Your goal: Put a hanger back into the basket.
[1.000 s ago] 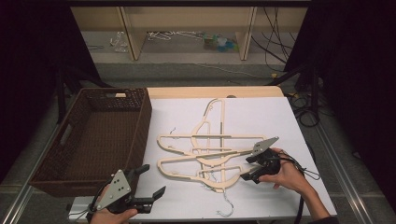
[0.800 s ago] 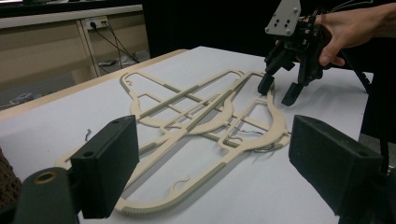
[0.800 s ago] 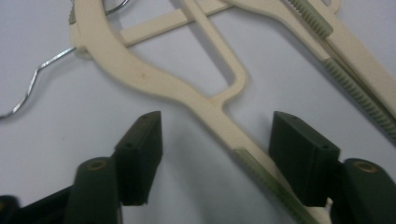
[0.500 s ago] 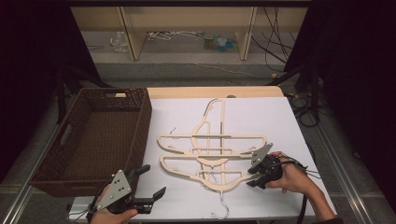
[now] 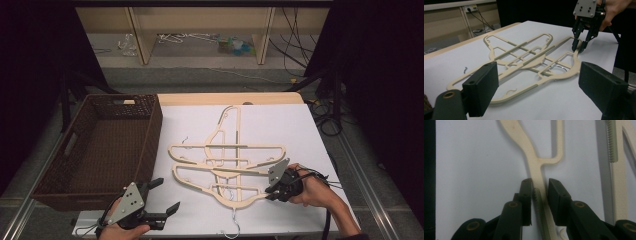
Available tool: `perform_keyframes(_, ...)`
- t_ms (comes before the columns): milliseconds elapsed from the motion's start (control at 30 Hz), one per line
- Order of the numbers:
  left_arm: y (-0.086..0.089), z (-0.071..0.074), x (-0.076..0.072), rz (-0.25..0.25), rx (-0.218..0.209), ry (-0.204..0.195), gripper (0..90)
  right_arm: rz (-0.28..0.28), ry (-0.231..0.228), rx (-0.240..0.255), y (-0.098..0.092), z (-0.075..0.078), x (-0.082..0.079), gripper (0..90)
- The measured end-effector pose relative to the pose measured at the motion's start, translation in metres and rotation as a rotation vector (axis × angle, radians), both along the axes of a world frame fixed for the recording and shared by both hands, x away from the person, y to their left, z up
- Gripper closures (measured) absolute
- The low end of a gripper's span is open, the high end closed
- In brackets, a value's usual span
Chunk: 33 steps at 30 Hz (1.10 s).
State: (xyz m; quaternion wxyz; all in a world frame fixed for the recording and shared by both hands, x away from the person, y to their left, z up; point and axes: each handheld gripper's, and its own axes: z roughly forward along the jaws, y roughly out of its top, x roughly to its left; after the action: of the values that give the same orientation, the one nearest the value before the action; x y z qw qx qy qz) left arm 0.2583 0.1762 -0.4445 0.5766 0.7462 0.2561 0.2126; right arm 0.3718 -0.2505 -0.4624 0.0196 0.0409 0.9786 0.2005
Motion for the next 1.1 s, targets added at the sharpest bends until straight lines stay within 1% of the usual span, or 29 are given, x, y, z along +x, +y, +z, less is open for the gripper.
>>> perform_keyframes(33,-0.003,-0.002,0.0,-0.002,0.006,0.004,16.4,-0.005,-0.004,-0.005,0.001,0.0,0.0,73.6)
perform_keyframes(67,-0.006,-0.003,0.001,-0.012,0.01,0.01,16.5,-0.001,-0.01,-0.021,0.001,0.001,-0.001,73.7)
perform_keyframes(100,-0.009,-0.005,0.001,-0.017,0.019,0.021,16.6,0.004,-0.009,-0.023,0.002,0.001,-0.001,74.1)
perform_keyframes(167,-0.015,-0.007,0.0,-0.042,0.048,0.025,16.7,0.013,-0.011,-0.028,0.003,0.001,0.0,75.1)
perform_keyframes(200,-0.019,-0.009,0.0,-0.054,0.055,0.032,16.8,0.014,-0.013,-0.033,0.003,0.001,0.0,75.6)
perform_keyframes(233,-0.022,-0.01,0.0,-0.064,0.057,0.032,16.9,0.022,-0.016,-0.034,0.003,0.001,-0.001,76.2)
perform_keyframes(300,-0.026,-0.012,0.002,-0.08,0.089,0.034,17.3,0.047,-0.027,-0.043,0.004,0.002,-0.002,78.2)
perform_keyframes(333,-0.028,-0.014,0.004,-0.088,0.102,0.029,18.0,0.063,-0.031,-0.065,0.008,0.004,-0.004,79.9)
perform_keyframes(400,-0.032,-0.016,0.009,-0.089,0.129,0.027,18.3,0.059,-0.034,-0.072,0.008,0.005,-0.004,79.8)
perform_keyframes(433,-0.036,-0.019,0.012,-0.087,0.138,0.032,18.6,0.056,-0.026,-0.072,0.009,0.005,-0.005,80.0)
perform_keyframes(467,-0.041,-0.023,0.018,-0.091,0.164,0.032,19.2,0.094,-0.036,-0.072,0.01,0.006,-0.006,80.3)
perform_keyframes(500,-0.046,-0.025,0.021,-0.098,0.17,0.039,19.6,0.105,-0.032,-0.068,0.011,0.007,-0.008,80.2)
perform_keyframes(533,-0.046,-0.025,0.021,-0.098,0.17,0.039,19.8,0.105,-0.032,-0.068,0.011,0.007,-0.008,80.2)
perform_keyframes(567,-0.05,-0.027,0.024,-0.105,0.196,0.032,19.8,0.114,-0.018,-0.057,0.012,0.009,-0.009,80.2)
perform_keyframes(600,-0.053,-0.028,0.025,-0.11,0.209,0.028,20.9,0.108,-0.021,-0.055,0.013,0.014,-0.01,80.2)
perform_keyframes(633,-0.056,-0.029,0.027,-0.115,0.225,0.025,20.9,0.108,-0.021,-0.055,0.013,0.014,-0.01,80.2)
perform_keyframes(667,-0.061,-0.032,0.029,-0.131,0.256,0.015,21.2,0.111,-0.02,-0.056,0.014,0.016,-0.01,80.2)
perform_keyframes(700,-0.069,-0.038,0.032,-0.146,0.292,0.012,22.0,0.116,-0.017,-0.049,0.014,0.021,-0.012,80.2)
perform_keyframes(733,-0.073,-0.041,0.034,-0.156,0.311,0.009,22.4,0.12,-0.014,-0.048,0.014,0.023,-0.012,80.2)
perform_keyframes(767,-0.073,-0.041,0.034,-0.156,0.311,0.009,23.1,0.12,-0.014,-0.048,0.014,0.023,-0.012,80.2)
perform_keyframes(800,-0.083,-0.046,0.036,-0.18,0.343,-0.009,23.9,0.118,-0.009,-0.042,0.014,0.027,-0.013,80.2)
perform_keyframes(833,-0.088,-0.048,0.037,-0.191,0.359,-0.02,24.2,0.119,-0.011,-0.043,0.014,0.029,-0.013,80.2)
perform_keyframes(867,-0.088,-0.048,0.037,-0.191,0.359,-0.02,24.2,0.122,-0.008,-0.04,0.014,0.031,-0.014,80.2)
perform_keyframes(933,-0.098,-0.052,0.039,-0.214,0.389,-0.04,24.5,0.121,-0.01,-0.038,0.014,0.033,-0.014,80.2)
perform_keyframes(1000,-0.105,-0.056,0.04,-0.224,0.412,-0.051,24.9,0.122,0.001,-0.035,0.013,0.035,-0.015,80.2)
perform_keyframes(1033,-0.106,-0.056,0.04,-0.231,0.426,-0.058,25.3,0.123,0.002,-0.039,0.013,0.036,-0.015,80.2)
perform_keyframes(1067,-0.108,-0.056,0.04,-0.242,0.454,-0.067,25.5,0.125,0.004,-0.041,0.013,0.036,-0.015,80.2)
perform_keyframes(1100,-0.111,-0.058,0.04,-0.245,0.466,-0.083,26.4,0.126,0.009,-0.041,0.011,0.037,-0.016,80.2)
